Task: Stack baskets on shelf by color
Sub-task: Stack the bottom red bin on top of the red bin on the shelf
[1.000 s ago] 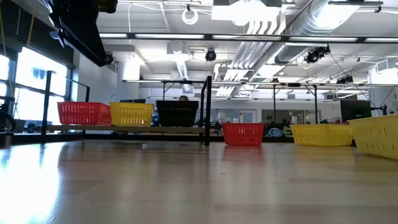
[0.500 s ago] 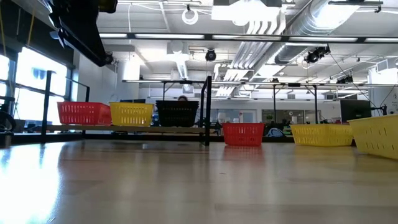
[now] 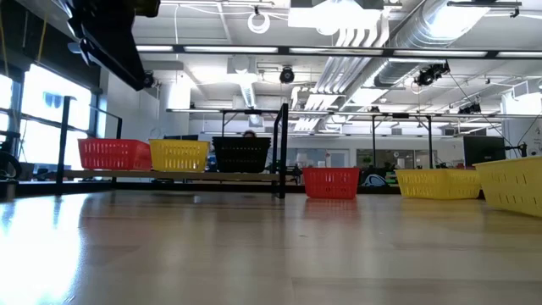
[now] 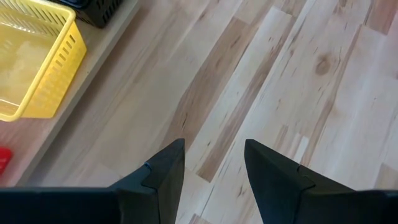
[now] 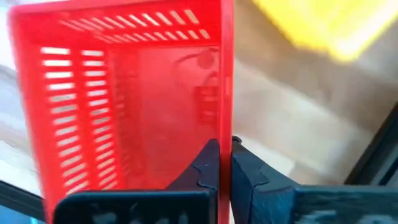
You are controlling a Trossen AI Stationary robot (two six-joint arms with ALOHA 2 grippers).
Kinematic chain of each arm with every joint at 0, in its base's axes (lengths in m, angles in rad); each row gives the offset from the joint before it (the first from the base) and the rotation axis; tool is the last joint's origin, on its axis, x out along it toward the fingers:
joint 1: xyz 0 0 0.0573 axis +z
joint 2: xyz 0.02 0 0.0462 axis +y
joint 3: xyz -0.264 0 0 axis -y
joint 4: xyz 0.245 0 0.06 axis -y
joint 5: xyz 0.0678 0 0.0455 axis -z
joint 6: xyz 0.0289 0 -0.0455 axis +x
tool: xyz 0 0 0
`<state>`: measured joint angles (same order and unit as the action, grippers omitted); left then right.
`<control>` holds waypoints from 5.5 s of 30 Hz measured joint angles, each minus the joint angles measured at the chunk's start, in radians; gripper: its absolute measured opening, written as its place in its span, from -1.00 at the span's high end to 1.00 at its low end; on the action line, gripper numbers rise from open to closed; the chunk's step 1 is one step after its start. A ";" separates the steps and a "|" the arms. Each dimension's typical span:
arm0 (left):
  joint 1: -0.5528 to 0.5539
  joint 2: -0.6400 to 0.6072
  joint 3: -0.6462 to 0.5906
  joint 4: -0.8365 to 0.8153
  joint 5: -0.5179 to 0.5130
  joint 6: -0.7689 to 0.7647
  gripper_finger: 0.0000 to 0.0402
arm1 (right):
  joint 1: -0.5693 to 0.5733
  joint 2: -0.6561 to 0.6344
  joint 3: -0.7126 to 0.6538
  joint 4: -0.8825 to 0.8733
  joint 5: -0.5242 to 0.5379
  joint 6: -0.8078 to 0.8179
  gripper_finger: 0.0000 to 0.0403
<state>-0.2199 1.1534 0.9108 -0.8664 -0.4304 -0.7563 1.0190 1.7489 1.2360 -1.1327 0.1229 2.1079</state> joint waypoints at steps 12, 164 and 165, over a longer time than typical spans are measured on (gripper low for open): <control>-0.034 0.000 0.000 0.044 -0.037 0.008 0.21 | -0.236 0.000 0.128 -0.074 0.253 -0.400 1.00; 0.106 0.011 0.000 0.163 -0.401 0.945 1.00 | -0.991 -0.172 0.145 1.056 0.284 -1.951 0.10; 0.106 -0.010 0.000 0.138 -0.390 0.934 1.00 | -0.991 -0.183 0.145 1.044 0.285 -1.958 0.10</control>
<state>-0.1143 1.1431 0.9112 -0.7279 -0.8199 0.1777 0.0280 1.5662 1.3808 -0.0887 0.4078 0.1501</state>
